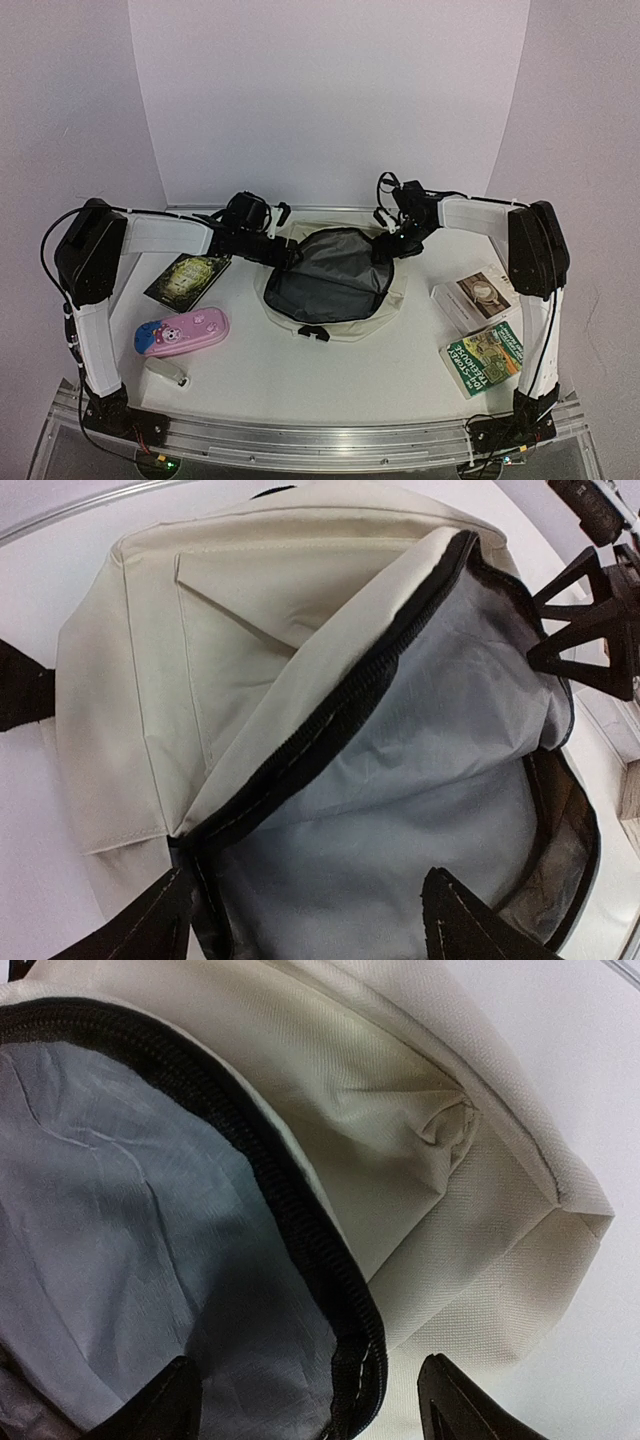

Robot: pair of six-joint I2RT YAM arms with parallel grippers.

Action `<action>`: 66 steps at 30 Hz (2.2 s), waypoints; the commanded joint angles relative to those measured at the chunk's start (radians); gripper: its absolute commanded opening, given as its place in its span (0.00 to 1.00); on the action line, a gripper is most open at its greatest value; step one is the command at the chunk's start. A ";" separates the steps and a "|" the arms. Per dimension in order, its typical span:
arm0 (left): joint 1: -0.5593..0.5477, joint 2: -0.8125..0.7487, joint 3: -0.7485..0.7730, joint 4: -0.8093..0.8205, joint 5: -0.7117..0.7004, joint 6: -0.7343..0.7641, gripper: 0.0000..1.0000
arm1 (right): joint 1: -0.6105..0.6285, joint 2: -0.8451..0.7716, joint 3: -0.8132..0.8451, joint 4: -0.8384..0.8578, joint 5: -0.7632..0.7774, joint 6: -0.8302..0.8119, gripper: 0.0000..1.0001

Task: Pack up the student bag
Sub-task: Adjust the student bag at the center of the board.

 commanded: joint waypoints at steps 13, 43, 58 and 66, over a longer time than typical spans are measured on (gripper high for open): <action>0.061 0.141 0.157 0.038 0.031 -0.054 0.52 | -0.002 -0.007 -0.049 0.007 -0.045 0.035 0.71; 0.129 0.145 0.075 0.122 0.234 -0.155 0.01 | -0.064 -0.072 -0.110 -0.018 -0.319 0.091 0.09; 0.230 0.101 0.142 -0.064 0.248 -0.195 0.00 | -0.090 -0.084 -0.066 -0.104 -0.126 -0.060 0.00; 0.274 0.339 0.312 -0.164 0.314 -0.262 0.00 | -0.091 0.104 0.050 -0.116 0.011 -0.077 0.00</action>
